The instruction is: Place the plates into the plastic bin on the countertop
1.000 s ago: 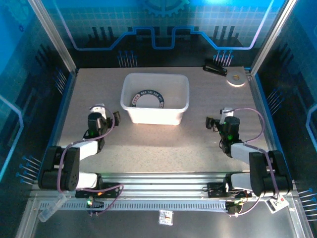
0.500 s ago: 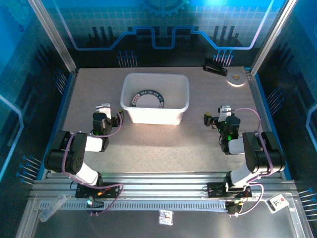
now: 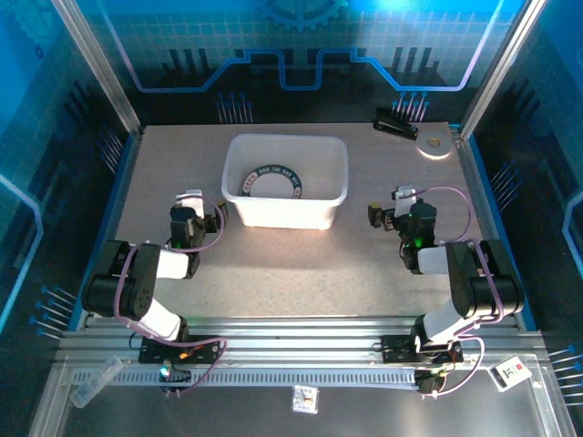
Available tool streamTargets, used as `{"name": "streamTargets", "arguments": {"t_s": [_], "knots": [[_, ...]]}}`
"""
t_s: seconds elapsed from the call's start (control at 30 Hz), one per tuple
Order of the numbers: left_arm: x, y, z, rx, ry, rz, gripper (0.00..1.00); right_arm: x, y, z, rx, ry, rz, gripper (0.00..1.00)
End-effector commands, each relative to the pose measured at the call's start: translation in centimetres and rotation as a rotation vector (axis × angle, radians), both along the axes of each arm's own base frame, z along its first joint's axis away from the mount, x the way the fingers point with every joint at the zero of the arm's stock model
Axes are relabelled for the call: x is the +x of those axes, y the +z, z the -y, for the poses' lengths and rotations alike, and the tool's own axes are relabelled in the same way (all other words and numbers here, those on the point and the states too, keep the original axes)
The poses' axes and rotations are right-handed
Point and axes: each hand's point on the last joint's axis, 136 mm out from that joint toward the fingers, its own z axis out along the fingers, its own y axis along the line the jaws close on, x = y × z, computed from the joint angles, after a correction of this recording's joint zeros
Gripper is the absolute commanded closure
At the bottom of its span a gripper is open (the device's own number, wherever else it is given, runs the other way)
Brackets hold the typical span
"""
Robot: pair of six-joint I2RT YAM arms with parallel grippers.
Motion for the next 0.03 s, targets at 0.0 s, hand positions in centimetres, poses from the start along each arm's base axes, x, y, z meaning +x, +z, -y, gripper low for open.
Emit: {"name": "streamTargets", "arguments": {"t_s": [0.0], "knots": [[0.55, 1.13, -0.15, 0.021, 0.003, 0.042, 0.01, 0.31, 0.81, -0.39, -0.005, 0.022, 0.025, 0.0]]}}
